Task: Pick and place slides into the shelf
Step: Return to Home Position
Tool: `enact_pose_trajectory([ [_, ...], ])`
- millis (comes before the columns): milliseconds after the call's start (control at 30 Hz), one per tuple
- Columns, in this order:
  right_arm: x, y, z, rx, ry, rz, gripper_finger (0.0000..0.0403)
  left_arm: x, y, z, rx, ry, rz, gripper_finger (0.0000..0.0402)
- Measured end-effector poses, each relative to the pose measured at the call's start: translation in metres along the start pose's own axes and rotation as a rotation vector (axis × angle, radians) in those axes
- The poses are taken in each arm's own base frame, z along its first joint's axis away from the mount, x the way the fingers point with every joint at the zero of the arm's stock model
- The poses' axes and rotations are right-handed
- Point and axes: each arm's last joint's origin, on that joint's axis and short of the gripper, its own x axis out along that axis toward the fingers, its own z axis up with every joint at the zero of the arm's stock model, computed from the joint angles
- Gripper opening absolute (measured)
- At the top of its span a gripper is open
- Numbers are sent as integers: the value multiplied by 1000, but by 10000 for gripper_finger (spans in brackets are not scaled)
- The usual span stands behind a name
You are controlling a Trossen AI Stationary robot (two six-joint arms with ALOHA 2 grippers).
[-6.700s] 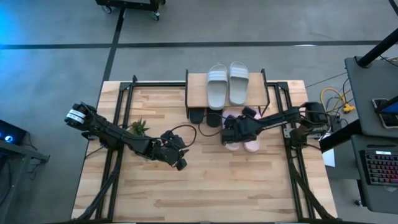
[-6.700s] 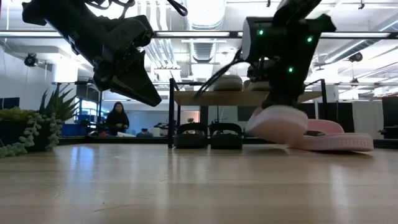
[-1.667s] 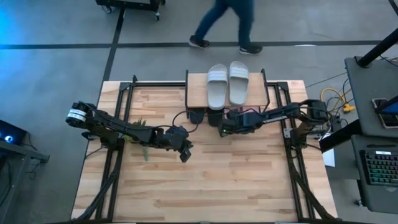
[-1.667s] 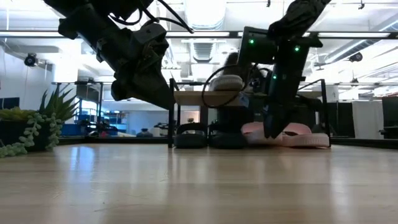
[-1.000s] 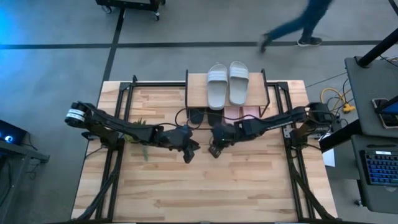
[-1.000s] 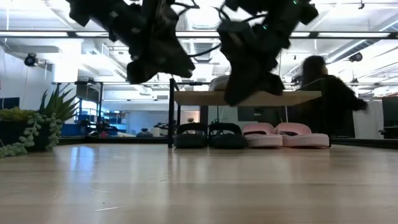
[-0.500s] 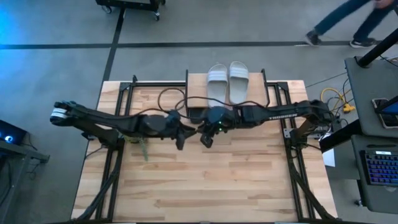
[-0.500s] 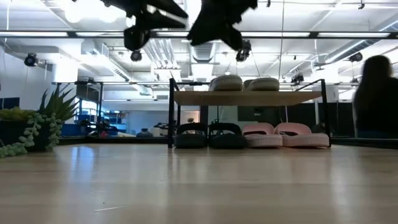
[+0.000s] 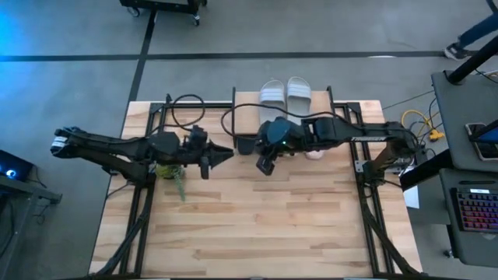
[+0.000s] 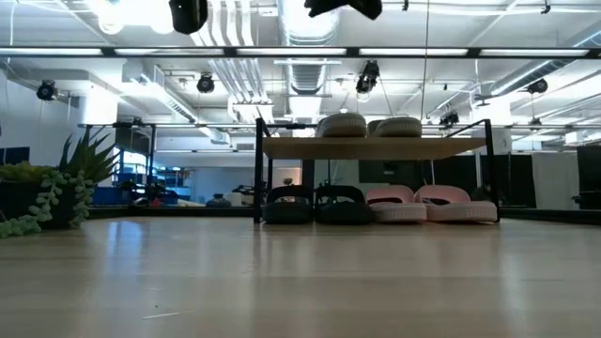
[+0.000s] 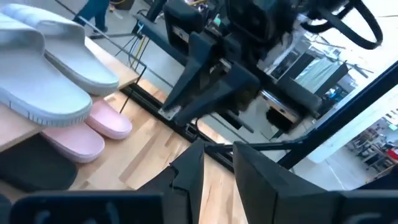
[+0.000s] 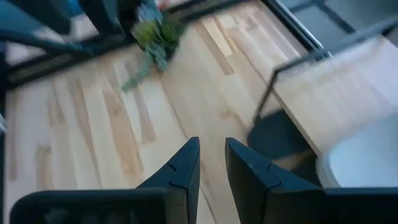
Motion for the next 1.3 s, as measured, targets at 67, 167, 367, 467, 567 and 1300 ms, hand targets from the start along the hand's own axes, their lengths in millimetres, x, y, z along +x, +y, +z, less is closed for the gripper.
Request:
enact_pose_trajectory([
  [67,-3,-2,-2,-3,41,-15,68,-3,1,-2,-7,25,-20,72],
  [167,-7,-3,-3,4,71,0,68,-4,-1,-2,-10,65,-83,72],
  [367,-30,-2,4,24,-28,82,68,-4,-4,0,-7,76,-115,72],
  [467,-56,-2,10,-3,-139,148,68,-14,-8,8,17,54,-155,72],
  [567,-80,-11,3,-11,-163,153,68,-29,-7,13,43,45,-178,72],
  [1300,-171,-101,-164,437,-430,262,68,-115,38,-5,20,-108,-139,72],
])
